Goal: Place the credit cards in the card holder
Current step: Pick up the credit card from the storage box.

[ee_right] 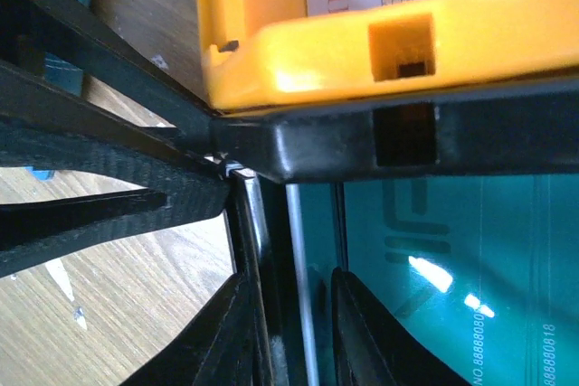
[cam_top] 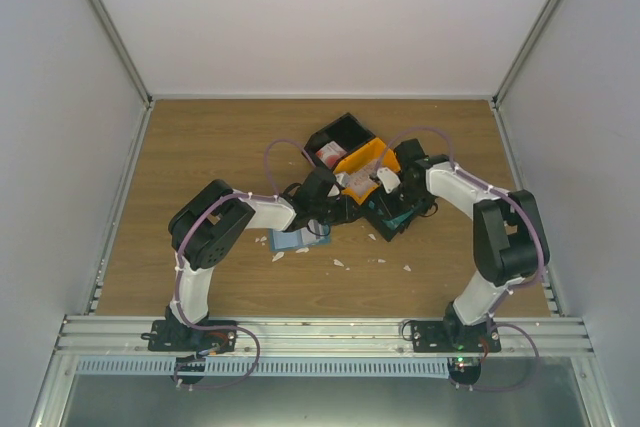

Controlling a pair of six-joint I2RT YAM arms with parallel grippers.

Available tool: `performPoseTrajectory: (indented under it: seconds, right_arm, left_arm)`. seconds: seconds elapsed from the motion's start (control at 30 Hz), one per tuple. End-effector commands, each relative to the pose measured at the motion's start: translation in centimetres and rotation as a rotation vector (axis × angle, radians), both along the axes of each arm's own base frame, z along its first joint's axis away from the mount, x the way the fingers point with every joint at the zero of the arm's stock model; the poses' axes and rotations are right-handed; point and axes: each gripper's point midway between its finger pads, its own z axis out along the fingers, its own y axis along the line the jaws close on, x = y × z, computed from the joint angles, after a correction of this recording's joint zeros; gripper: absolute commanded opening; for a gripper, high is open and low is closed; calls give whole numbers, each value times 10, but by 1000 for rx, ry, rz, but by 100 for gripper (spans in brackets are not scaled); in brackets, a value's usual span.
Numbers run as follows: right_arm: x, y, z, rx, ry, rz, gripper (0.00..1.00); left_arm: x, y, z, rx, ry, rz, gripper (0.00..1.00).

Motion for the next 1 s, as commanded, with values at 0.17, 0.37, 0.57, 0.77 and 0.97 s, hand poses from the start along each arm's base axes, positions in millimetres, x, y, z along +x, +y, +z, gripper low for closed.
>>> performPoseTrajectory:
  seconds: [0.17, 0.37, 0.57, 0.77, 0.97]
  right_arm:
    - [10, 2, 14, -1, -41, -14, 5]
    - [17, -14, 29, -62, -113, -110, 0]
    - [22, -17, 62, -8, -216, -193, 0]
    - [19, -10, 103, 140, -322, -262, 1]
    - [15, 1, 152, 401, -374, -315, 1]
  left_arm:
    - [8, -8, 28, -41, -90, -8, 28]
    - [5, -5, 47, -80, -127, -8, 35]
    - [-1, -2, 71, -133, -166, -12, 46]
    - [-12, 0, 102, -199, -207, -42, 60]
    - [-22, -7, 142, -272, -262, -126, 73]
